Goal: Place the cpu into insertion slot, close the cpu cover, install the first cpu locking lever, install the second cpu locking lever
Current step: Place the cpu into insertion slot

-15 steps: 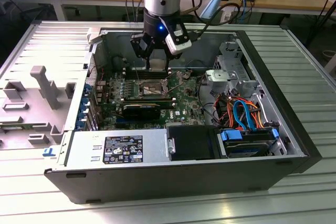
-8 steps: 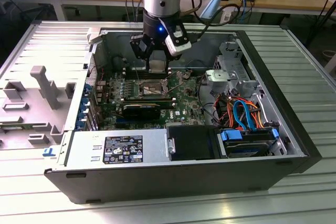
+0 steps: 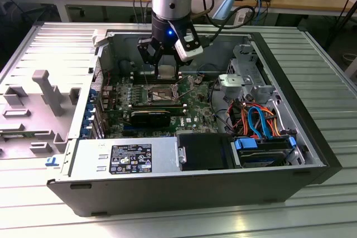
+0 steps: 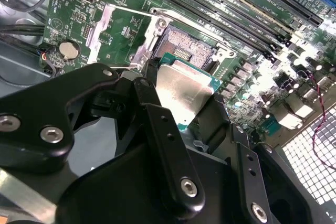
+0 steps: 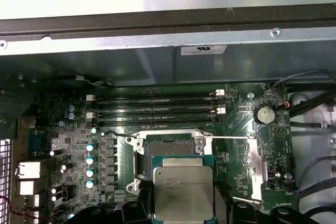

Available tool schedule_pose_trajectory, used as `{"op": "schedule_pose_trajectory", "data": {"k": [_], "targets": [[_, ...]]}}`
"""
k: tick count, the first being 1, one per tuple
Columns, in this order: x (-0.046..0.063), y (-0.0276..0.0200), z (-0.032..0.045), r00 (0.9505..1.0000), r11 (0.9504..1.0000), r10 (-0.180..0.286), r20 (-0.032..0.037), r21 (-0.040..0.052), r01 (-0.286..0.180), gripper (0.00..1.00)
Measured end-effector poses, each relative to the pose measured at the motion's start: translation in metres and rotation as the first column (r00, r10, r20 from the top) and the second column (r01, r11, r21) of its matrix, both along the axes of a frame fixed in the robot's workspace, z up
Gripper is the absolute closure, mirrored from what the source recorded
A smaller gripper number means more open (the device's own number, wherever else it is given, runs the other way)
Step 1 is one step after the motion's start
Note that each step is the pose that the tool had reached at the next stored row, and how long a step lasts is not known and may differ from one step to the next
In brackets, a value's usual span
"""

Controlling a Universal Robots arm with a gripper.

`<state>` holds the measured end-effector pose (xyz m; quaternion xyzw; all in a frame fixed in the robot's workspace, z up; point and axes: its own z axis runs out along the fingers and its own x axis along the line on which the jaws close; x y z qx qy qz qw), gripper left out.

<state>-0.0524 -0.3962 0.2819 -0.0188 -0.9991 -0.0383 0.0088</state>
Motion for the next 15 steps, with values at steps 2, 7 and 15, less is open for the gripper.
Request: {"op": "schedule_pose_trajectory", "data": {"k": [2, 7, 15], "targets": [[0.0, -0.0001, 0.0001, 1.0, 1.0, 0.0, -0.0001, -0.0001, 0.0, 0.45], [0.0001, -0.0001, 0.0, 1.0, 1.0, -0.009, -0.0001, -0.0001, 0.009, 0.45], [0.0, -0.0002, -0.0002, 0.9986, 0.9986, -0.052, -0.0001, -0.0002, 0.052, 0.45]]}}
